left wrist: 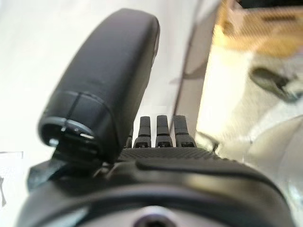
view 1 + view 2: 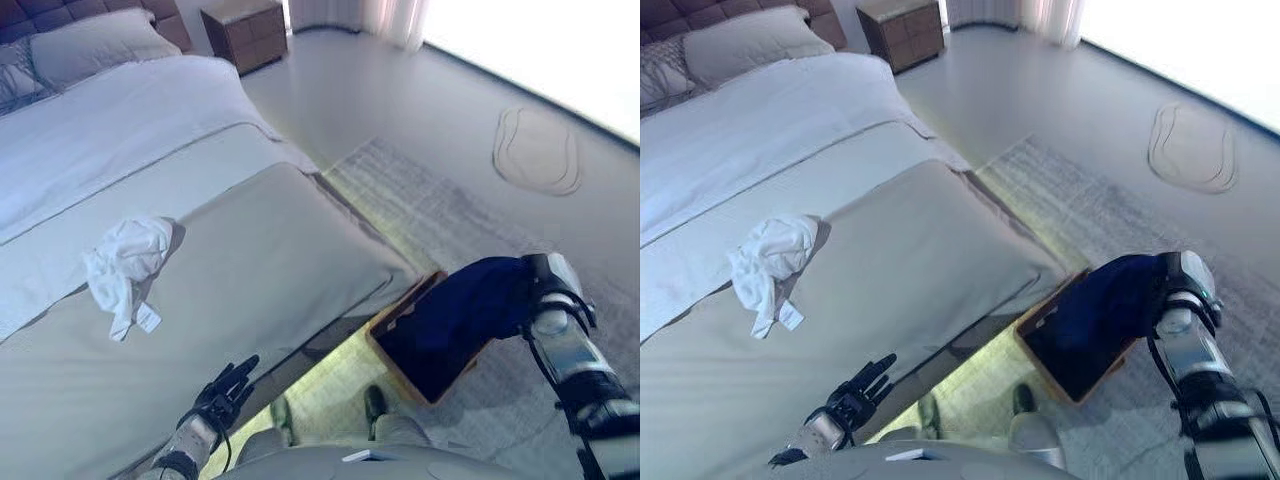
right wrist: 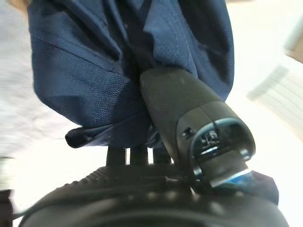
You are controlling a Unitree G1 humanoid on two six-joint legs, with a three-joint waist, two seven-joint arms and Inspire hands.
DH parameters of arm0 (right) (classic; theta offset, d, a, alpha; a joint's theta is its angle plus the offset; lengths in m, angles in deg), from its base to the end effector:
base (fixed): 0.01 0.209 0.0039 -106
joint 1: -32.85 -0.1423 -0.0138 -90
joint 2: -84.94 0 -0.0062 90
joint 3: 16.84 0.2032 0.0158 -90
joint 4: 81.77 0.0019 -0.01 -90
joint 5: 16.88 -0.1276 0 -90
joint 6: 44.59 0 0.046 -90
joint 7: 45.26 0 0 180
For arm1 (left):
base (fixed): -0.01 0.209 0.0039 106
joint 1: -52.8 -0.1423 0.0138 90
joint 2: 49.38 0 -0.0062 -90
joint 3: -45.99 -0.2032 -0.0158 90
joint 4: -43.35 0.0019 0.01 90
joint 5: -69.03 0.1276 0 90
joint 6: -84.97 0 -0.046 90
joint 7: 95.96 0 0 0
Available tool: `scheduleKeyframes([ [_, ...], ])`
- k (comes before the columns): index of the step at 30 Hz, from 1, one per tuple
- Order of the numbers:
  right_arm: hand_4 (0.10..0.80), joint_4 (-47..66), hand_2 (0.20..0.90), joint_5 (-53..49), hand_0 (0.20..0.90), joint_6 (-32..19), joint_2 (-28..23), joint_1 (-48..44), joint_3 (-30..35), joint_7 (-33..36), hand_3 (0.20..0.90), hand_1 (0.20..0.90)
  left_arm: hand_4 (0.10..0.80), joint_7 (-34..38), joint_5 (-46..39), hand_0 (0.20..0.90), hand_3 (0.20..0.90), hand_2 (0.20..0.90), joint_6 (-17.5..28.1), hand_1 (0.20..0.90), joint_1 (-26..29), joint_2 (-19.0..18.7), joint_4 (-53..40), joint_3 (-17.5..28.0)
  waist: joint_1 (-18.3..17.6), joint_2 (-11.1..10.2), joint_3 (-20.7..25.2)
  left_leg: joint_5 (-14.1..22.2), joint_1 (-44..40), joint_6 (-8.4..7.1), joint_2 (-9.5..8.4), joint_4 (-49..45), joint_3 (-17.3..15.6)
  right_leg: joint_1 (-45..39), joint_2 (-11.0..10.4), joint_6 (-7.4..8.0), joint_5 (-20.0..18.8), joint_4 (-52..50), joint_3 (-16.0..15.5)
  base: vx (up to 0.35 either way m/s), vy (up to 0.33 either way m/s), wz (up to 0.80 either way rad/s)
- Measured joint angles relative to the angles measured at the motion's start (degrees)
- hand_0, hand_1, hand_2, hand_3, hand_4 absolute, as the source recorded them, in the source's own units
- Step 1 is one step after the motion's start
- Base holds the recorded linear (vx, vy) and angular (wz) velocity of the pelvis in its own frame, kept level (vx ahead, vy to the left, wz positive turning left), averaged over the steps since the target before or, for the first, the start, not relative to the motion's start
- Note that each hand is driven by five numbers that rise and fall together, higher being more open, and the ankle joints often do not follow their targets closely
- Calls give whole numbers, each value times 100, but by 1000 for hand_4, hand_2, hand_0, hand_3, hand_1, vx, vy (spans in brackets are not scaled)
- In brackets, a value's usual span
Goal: Pick up the clothes from the bed and place them into the basket
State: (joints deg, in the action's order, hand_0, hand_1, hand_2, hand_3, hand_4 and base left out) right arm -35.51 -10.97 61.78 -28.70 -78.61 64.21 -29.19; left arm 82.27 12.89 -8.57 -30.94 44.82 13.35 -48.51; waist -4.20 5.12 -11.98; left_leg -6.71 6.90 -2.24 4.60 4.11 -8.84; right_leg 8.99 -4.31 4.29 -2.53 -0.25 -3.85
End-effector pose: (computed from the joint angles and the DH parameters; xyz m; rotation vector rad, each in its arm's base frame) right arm 0.2384 -0.3302 0.0331 -0.8885 0.5699 -0.5027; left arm 0.1362 0.2092 -0.1052 -0.6966 0.8832 0.4244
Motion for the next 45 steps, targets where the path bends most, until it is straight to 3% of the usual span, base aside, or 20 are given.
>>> scheduleKeyframes([
  [1, 100, -346, 300, -36, 300, 25, -10, -425, -94, 75, 200, 300, 800, -19, -120, 900, 900, 900, 29, 900, 240, 7, -53, -116, 20, 125, -239, -138, 206, -2, -8, -34, 58, 251, -10, -1, -82, -132, 2, -313, -68, 2],
  [5, 100, -1353, 300, -323, 300, 78, -18, -1632, -504, 227, 200, 300, 800, -146, -539, 900, 900, 900, 156, 900, 1082, 22, -172, -385, 206, 477, -1091, -122, 784, -52, -71, -198, 174, 1086, -94, -49, -47, -811, -7, -199, -77, 5],
  [6, 558, -1489, 693, -425, 693, 99, -5, -1825, -557, 229, 658, 693, 800, -173, -635, 900, 900, 900, 181, 900, 1231, 13, -287, -384, 250, 563, -1323, -121, 840, -51, -86, -216, 202, 1210, -104, -106, 13, -1004, -1, -133, -43, 7],
  [7, 800, -1579, 900, -476, 900, 112, 15, -1985, -598, 260, 900, 900, 800, -246, -733, 900, 900, 900, 196, 900, 1313, -33, -411, -408, 256, 618, -1458, -115, 985, -58, -101, -294, 246, 1407, -129, -146, 89, -1182, -6, -98, -33, 9],
  [9, 800, -1665, 900, -478, 900, 198, 33, -2264, -686, 362, 900, 900, 800, -305, -825, 900, 900, 900, 209, 900, 1481, -119, -588, -434, 275, 670, -1658, -67, 1259, -108, -195, -405, 343, 1788, -196, -192, 183, -1492, 25, -67, -17, 4],
  [16, 800, -1985, 900, -476, 900, 521, 171, -2580, -816, 467, 900, 900, 800, -421, -1026, 900, 900, 900, 115, 900, 1504, -236, -851, -474, 295, 673, -1657, -411, 1548, 5, -351, -476, 407, 2371, -312, -175, 480, -2179, 177, -18, 20, -1],
  [27, 800, -2275, 900, -730, 900, 534, 125, -2572, -660, 507, 900, 900, 800, -502, -1027, 900, 900, 900, -29, 900, 1501, -267, -982, -468, 375, 665, -1661, -437, 1497, -9, -330, -456, 467, 2232, -308, -147, 498, -2109, 93, 18, 22, 2],
  [29, 800, -1755, 900, -880, 900, 464, 87, -2247, -418, 671, 900, 900, 800, -489, -1038, 900, 900, 900, -22, 900, 1409, -257, -1032, -450, 373, 655, -1668, -435, 1341, -10, -297, -400, 479, 2012, -289, -146, 498, -1974, 21, 109, 124, 7],
  [33, 800, 444, 900, -844, 900, 184, -31, -1004, 191, 1089, 900, 900, 800, -453, -1121, 900, 900, 900, 10, 900, 835, -159, -1259, -366, 258, 609, -1699, -370, 739, 26, -266, -166, 554, 1280, -259, -138, 534, -1583, -118, 186, 174, 9],
  [36, 800, 1956, 900, -334, 900, -66, -34, -155, 544, 1178, 900, 900, 800, -315, -1117, 900, 900, 900, 41, 900, 454, -40, -1255, -157, 191, 435, -1716, -196, 420, 76, -271, -185, 593, 802, -254, -129, 543, -1318, -172, 194, 170, 8],
  [41, 800, 2915, 900, 457, 900, -217, -22, 124, 630, 957, 900, 900, 800, -109, -859, 900, 900, 900, 103, 900, 192, 93, -1177, 238, 159, 74, -1673, -180, 138, 120, -295, -180, 714, 271, -277, -67, 467, -1032, -351, 226, 180, 16],
  [45, 800, 2987, 900, 940, 900, -299, -24, 121, 497, 239, 900, 900, 800, -150, -561, 900, 900, 900, 148, 900, -41, 223, -956, 442, 513, -187, -1332, -61, -230, 96, -312, -183, 875, -375, -287, -36, 473, -657, -582, 223, 230, 27],
])
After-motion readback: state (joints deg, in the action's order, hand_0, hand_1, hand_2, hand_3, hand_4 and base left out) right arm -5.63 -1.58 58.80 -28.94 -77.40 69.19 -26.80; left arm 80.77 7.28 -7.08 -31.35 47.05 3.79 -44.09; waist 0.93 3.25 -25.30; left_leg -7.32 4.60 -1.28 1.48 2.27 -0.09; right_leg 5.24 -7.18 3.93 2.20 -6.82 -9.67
